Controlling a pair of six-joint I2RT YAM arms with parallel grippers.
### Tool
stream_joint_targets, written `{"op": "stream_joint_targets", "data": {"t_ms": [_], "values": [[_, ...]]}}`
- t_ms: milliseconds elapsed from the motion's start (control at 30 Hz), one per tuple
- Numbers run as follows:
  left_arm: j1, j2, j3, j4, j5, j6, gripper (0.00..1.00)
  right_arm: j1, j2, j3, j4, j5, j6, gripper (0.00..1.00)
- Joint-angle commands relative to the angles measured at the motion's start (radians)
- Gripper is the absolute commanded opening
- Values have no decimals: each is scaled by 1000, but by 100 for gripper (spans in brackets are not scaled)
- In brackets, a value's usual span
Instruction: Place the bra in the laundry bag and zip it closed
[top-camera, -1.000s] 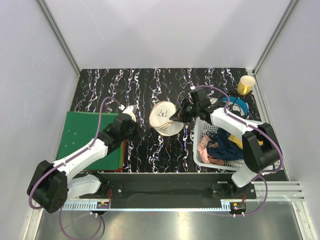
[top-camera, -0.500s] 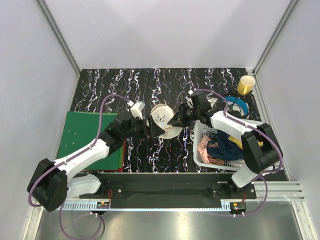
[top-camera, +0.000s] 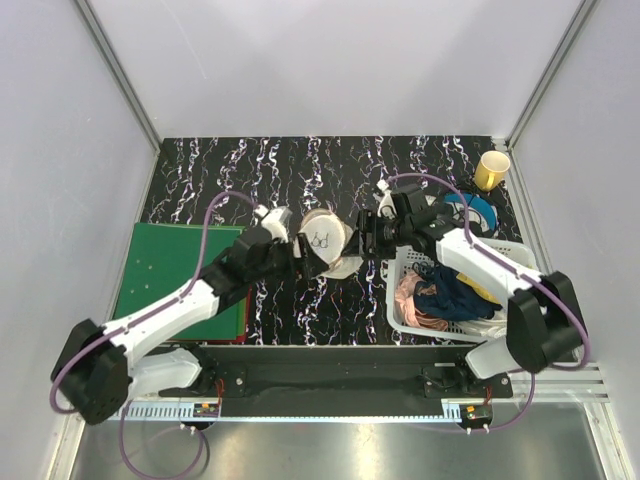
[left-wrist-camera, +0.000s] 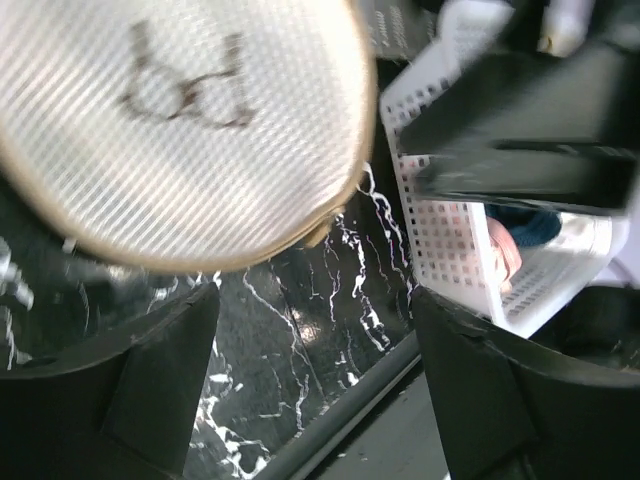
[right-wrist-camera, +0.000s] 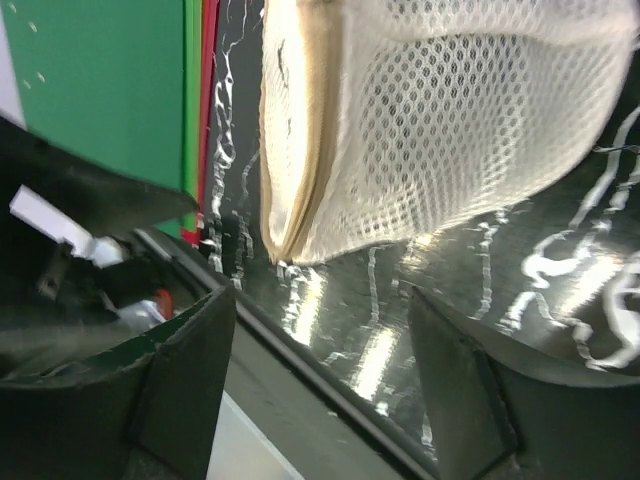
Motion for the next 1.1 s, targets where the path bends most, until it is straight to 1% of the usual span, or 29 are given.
{"op": "stream_joint_targets", "data": {"t_ms": [0,33,67,100,167,233,300,367,400,500,633,667,733,867,967,1000,1067], "values": [[72,-67,-66,-2,-78,-266,82,19,-110,-8,-61,72,-204,73],[114,-50,-97,13,-55,-306,81,31,-118,-11,-59,92,-214,72],[131,-38,-109,45,1,-346,80,54,-115,-8,-61,111,-232,71],[146,-14,-124,112,34,-418,78,109,-112,1,-59,135,-240,70],[171,65,-147,175,82,-481,77,172,-96,10,-54,268,-237,68],[177,152,-147,258,138,-553,76,235,-84,15,-39,397,-214,57],[175,192,-150,336,166,-617,75,260,-83,-11,11,446,-156,44],[175,226,-155,390,168,-642,75,296,-95,-40,59,511,-108,43],[177,231,-152,394,148,-641,75,306,-99,-68,102,528,-102,43],[177,241,-131,380,116,-613,74,338,-92,-87,146,568,-79,44],[177,276,-121,412,103,-604,72,372,-43,-82,177,592,-76,50],[177,287,-121,424,114,-605,69,375,-35,-79,188,592,-73,52],[177,324,-121,472,129,-608,67,387,-18,-70,197,609,-66,53],[177,358,-117,524,154,-610,58,395,11,-54,208,637,-50,54],[177,350,-118,524,140,-596,49,398,22,-50,211,680,-39,52],[177,347,-118,524,136,-592,44,399,26,-48,212,690,-39,50],[177,338,-115,515,132,-582,41,402,29,-48,228,723,-48,47]]}}
